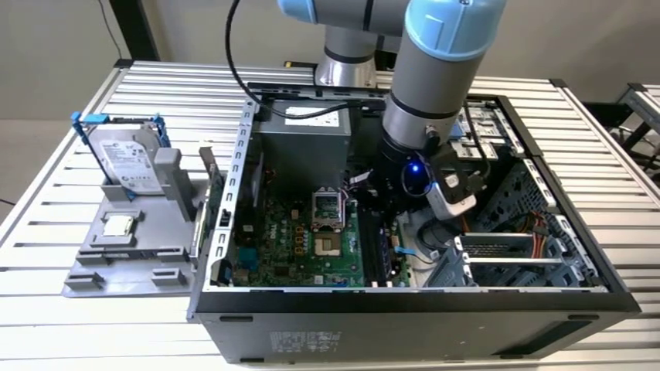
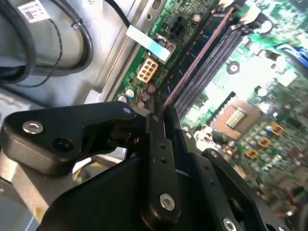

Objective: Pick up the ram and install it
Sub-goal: 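Insert the ram into the slot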

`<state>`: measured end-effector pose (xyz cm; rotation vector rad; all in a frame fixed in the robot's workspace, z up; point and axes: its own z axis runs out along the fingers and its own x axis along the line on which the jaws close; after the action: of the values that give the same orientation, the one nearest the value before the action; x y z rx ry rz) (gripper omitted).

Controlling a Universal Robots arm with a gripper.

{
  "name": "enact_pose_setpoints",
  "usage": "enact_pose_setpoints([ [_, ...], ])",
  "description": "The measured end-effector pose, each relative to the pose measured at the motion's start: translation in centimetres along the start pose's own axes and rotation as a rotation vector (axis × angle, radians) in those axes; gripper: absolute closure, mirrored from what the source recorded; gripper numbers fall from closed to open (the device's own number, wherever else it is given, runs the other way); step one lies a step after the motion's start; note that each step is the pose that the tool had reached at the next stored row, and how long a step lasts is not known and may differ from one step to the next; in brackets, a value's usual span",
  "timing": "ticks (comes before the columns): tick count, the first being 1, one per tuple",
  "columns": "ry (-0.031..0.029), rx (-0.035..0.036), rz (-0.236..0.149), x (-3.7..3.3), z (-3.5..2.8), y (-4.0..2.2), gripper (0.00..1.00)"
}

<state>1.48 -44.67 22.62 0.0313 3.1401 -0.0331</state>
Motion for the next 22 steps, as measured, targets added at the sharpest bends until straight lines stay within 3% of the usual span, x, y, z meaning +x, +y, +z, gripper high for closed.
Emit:
enact_pose_setpoints([
  [4, -0.0001, -0.0011, 0.0, 0.0, -1.65, -0.04, 0.0],
  [7, -0.0001, -0.0025, 0.0, 0.0, -1.7, -0.04, 0.0],
  [8, 0.0001, -0.0021, 0.0, 0.0, -1.72, -0.05, 1.0],
  [20, 0.0001, -0.0022, -0.002, -0.01, -1.71, -0.21, 1.0],
  [22, -0.0005, -0.0023, -0.032, -0.01, -1.71, -0.21, 1.0],
])
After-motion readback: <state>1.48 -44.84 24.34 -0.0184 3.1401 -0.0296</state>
